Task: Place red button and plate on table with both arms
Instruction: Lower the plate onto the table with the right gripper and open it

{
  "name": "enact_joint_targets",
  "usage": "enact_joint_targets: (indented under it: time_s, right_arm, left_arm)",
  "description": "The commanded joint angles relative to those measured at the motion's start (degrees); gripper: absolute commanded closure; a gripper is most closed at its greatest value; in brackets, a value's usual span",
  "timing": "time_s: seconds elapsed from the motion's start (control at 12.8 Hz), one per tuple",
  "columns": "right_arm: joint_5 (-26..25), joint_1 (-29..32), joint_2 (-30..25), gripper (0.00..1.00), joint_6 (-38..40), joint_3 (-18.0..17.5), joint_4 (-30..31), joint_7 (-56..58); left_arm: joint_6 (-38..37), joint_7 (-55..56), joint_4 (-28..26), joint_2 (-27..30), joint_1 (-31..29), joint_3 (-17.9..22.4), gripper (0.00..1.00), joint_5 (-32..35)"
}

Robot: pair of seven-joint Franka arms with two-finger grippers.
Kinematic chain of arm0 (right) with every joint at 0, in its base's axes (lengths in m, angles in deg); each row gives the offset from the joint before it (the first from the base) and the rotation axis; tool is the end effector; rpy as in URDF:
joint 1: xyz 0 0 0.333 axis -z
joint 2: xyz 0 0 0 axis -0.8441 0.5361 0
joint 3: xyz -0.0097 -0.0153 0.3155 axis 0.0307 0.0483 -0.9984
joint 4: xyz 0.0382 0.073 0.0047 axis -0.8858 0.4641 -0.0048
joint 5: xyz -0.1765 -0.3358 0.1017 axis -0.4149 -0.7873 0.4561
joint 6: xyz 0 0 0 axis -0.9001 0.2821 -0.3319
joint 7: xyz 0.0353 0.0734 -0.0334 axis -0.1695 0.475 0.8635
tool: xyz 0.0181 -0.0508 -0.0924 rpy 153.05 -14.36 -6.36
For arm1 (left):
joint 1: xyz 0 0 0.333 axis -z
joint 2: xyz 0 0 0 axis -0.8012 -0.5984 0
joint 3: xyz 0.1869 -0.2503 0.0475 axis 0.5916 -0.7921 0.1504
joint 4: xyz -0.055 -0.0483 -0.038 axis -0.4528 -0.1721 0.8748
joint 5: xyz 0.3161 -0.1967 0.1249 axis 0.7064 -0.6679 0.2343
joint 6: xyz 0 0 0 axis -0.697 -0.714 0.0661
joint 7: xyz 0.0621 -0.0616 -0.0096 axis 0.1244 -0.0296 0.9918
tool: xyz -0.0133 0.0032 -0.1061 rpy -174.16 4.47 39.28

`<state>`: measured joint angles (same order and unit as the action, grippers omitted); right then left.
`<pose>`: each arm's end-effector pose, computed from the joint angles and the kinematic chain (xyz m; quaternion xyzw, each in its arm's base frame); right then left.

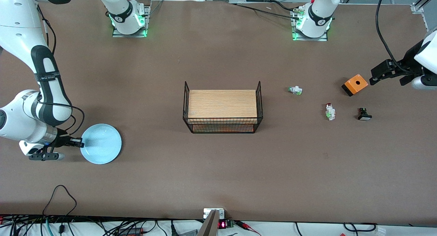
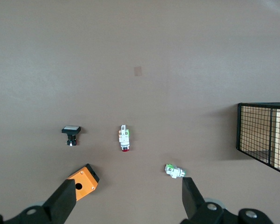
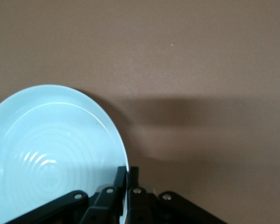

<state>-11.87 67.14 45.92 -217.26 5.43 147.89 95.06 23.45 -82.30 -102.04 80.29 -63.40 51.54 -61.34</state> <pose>0.6994 -0.1214 0.2160 -0.9981 -0.0022 -0.0267 0.0548 0.5655 -0.0064 0.6099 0.9998 0.0068 0.0114 0.0114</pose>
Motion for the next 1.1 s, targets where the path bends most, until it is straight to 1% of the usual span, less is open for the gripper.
enact_joint_targets:
  time_s: [0.0, 0.16, 0.31, 0.39, 0.47, 0.55, 0.63, 0.71, 0.86, 0.94, 1.02]
  right_arm:
    - [1.18, 0.2, -0.27, 0.66, -0.45, -0.74, 0.22, 1.35]
    - [1.18, -0.42, -0.45, 0.6, -0.36, -0.74, 0.21, 1.09]
    - [1.18, -0.51, -1.76, 0.5, 1.38, -0.74, 0.13, 1.35]
    - [1.09, -0.51, -2.73, 0.39, 2.79, -0.74, 0.13, 1.35]
    - [0.83, -0.51, -3.87, 0.38, 4.2, -0.74, -0.31, 1.35]
    - [0.83, -0.68, -4.84, 0.27, 5.52, -0.74, -0.57, 1.35]
    - [0.13, -1.29, -5.89, 0.11, 6.75, -0.65, -0.58, 1.35]
    - [-0.48, -1.56, -7.12, 0.0, 9.28, -0.56, -0.66, 1.35]
    - [-3.99, -1.91, -9.32, 0.0, 17.79, -0.65, -2.67, 1.27]
    - [-5.05, -2.26, -9.5, 0.0, 23.49, -0.73, -4.77, 1.0]
    - [-5.15, -3.22, -9.5, 0.0, 26.33, -0.65, -7.32, 0.83]
  left_arm:
    - [-1.02, -0.04, 0.24, 0.7, -0.39, -0.29, 0.0, -0.66]
    - [-1.02, -0.04, 0.24, 0.7, -0.39, -0.29, 0.0, -0.66]
    - [-1.02, -0.13, 0.24, 0.7, -0.39, -0.29, 0.0, -0.66]
    - [-1.02, -0.13, 0.24, 0.7, -0.39, -0.29, 0.0, -0.66]
    - [-1.02, -0.04, 0.24, 0.7, -0.39, -0.29, 0.0, -0.66]
    - [-1.02, 0.05, 0.33, 0.7, -0.39, -0.2, 0.0, -0.66]
    - [-1.02, 0.22, 0.33, 0.79, -0.39, -0.2, 0.0, -0.83]
    - [-1.02, 0.22, 0.33, 0.79, -0.39, -0.29, 0.0, -1.18]
    - [-1.02, 0.31, 0.33, 0.79, -0.21, -0.55, 0.0, -1.36]
    - [-1.02, 0.49, 0.41, 0.79, -0.13, -0.64, 0.0, -1.36]
    - [-1.02, 0.58, 0.33, 0.79, -0.12, -0.9, 0.0, -1.28]
